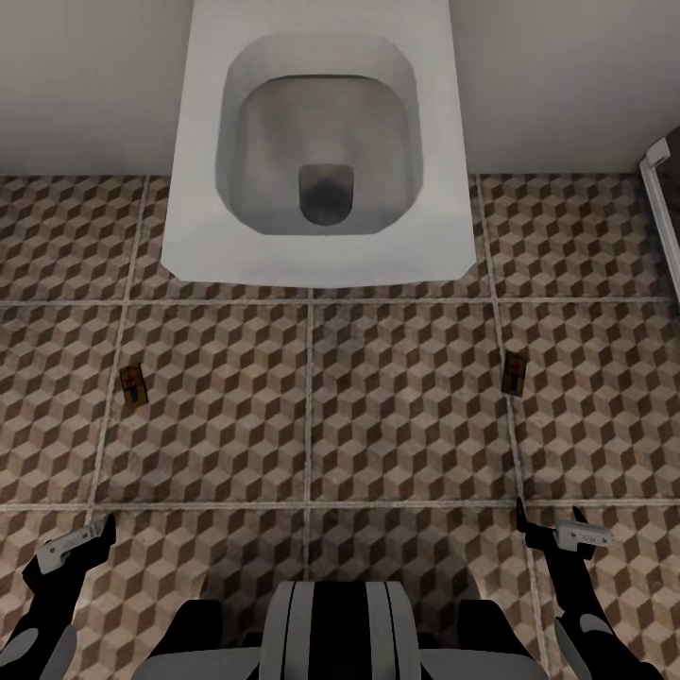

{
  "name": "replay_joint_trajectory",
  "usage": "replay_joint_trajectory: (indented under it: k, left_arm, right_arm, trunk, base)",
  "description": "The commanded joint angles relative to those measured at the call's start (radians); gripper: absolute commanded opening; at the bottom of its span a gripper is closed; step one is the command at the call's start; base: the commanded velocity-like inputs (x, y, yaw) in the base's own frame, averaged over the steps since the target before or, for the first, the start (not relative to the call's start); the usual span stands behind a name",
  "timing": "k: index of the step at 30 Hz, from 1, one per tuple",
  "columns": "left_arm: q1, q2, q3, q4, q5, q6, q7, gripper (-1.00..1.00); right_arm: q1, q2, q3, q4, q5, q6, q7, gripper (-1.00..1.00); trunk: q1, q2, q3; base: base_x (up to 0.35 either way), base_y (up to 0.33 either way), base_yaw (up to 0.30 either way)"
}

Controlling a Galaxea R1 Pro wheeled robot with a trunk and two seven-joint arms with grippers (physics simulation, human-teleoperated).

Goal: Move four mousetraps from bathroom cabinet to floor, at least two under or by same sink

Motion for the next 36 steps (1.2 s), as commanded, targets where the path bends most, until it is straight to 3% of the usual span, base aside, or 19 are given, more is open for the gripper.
replay_joint_trajectory:
  k: [1, 8, 36]
  left_arm:
    - [0.000, -0.001, 0.000, 0.000, 0.007, -0.003, -0.002, 1.00]
    - [0.000, -0.005, 0.000, 0.000, 0.008, -0.005, -0.003, 1.00]
    - [0.000, -0.005, -0.002, 0.002, -0.001, -0.005, -0.001, 1.00]
  right_arm:
    - [0.000, 0.000, -0.001, 0.000, 0.006, -0.002, -0.006, 1.00]
    - [0.000, 0.000, -0.001, 0.001, 0.006, -0.002, -0.006, 1.00]
    - [0.000, 0.001, -0.001, 0.001, 0.007, -0.005, -0.006, 1.00]
  trunk:
    - [0.000, 0.000, 0.000]
    - [0.000, 0.000, 0.000]
    - [-0.013, 0.006, 0.108]
  base:
    - [0.000, 0.000, 0.000]
    - [0.000, 0.000, 0.000]
    - [0.000, 0.000, 0.000]
